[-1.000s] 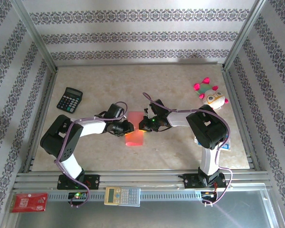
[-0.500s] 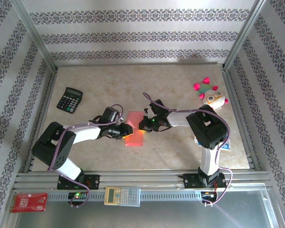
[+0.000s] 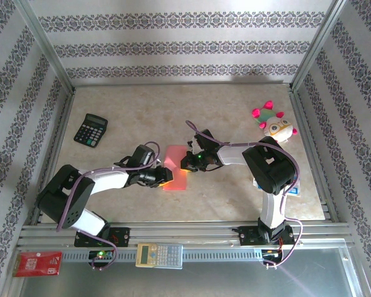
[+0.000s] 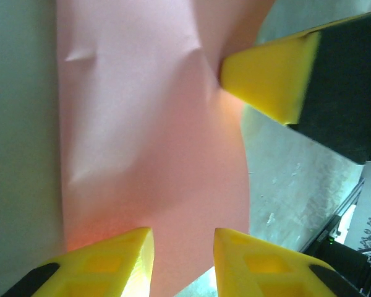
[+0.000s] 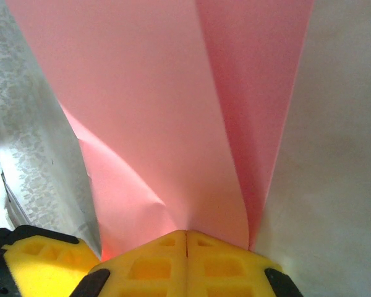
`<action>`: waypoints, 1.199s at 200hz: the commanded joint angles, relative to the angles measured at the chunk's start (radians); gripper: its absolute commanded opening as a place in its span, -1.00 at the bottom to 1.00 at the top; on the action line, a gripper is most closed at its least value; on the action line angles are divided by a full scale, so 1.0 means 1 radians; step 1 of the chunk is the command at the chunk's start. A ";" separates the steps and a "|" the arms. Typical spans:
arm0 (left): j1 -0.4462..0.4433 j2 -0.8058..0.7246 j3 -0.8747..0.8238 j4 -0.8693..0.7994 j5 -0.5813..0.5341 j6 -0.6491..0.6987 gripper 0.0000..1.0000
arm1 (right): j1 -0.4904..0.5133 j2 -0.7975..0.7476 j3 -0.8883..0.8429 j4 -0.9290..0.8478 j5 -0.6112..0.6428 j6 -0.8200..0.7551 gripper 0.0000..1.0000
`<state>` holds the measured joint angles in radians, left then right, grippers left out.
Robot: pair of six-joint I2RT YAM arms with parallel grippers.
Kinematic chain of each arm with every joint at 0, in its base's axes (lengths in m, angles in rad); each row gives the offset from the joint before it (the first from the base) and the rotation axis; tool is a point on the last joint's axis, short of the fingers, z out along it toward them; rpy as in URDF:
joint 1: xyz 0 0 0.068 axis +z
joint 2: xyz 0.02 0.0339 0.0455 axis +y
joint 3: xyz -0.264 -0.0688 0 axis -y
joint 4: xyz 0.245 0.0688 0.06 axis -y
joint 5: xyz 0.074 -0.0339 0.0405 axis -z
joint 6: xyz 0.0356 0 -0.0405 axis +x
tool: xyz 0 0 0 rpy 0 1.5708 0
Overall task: Fold a paper plane with a square sheet of paper (pick it up from the middle)
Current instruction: First fold the square sheet of paper in half at the center of the table.
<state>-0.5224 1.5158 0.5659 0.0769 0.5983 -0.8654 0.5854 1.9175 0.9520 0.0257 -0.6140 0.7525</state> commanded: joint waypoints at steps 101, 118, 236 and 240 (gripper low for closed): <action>-0.008 -0.038 -0.090 -0.018 -0.019 -0.021 -0.37 | 0.004 0.079 -0.059 -0.159 0.213 -0.039 -1.00; -0.002 -0.013 -0.084 -0.105 -0.066 -0.001 -0.39 | 0.003 0.081 -0.059 -0.159 0.214 -0.042 -1.00; 0.116 0.195 0.293 -0.023 -0.021 0.121 -0.45 | 0.003 0.075 -0.065 -0.149 0.214 -0.041 -1.00; 0.120 0.218 0.304 -0.027 -0.029 0.131 -0.45 | 0.004 0.075 -0.065 -0.149 0.215 -0.040 -1.00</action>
<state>-0.4171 1.6203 0.8131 0.0586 0.5869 -0.8078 0.5854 1.9125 0.9489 0.0265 -0.6003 0.7406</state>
